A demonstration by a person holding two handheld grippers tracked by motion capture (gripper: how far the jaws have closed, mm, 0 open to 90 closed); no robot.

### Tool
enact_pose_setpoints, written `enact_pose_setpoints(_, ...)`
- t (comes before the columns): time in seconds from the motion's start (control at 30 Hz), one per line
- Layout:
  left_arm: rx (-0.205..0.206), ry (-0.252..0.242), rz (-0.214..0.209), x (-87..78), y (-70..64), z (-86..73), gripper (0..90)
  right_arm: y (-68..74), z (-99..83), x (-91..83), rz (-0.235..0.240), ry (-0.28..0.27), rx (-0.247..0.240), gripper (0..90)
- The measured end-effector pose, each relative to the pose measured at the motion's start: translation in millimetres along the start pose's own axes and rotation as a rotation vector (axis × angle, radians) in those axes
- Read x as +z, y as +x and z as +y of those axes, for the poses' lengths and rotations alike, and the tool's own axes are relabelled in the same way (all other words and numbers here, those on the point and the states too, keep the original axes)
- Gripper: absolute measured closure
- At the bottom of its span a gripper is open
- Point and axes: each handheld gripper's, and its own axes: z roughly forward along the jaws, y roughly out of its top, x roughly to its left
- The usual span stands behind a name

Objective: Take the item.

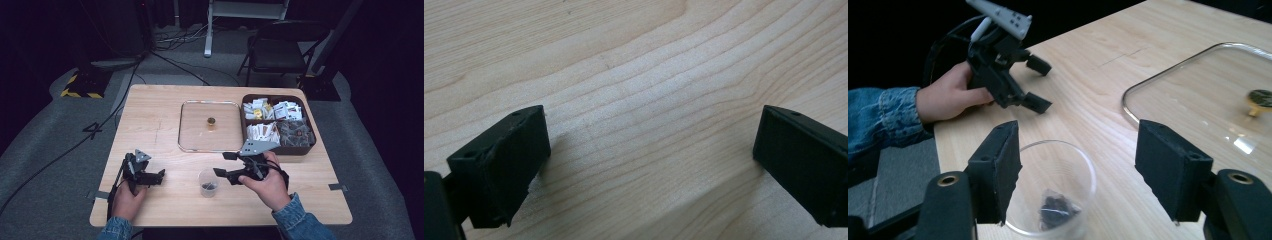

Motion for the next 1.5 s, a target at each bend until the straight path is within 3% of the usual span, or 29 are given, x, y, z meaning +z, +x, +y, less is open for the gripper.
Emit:
enact_pose_setpoints(0.33, 0.0, 0.004, -0.003, -0.5, 0.0, -0.3, 2.1, -22.2, -10.6, -36.0, -0.073, -0.029, 0.043, 34.0)
enact_pose_setpoints(0.6, 0.0, 0.005, -0.002, -0.5, 0.0, -0.1, 2.1, -38.3, -19.9, -58.0, -0.128, -0.018, 0.07, 31.3)
enact_pose_setpoints(1.23, -0.002, -0.001, 0.002, -1.8, -0.9, -2.2, 2.0, -70.5, -40.8, -80.7, -0.198, 0.047, 0.077, 27.9)
enact_pose_setpoints(1.5, -0.001, 0.001, 0.002, -2.0, -0.9, -2.3, 2.1, -84.4, -60.9, -81.6, -0.24, 0.082, 0.093, 28.4)
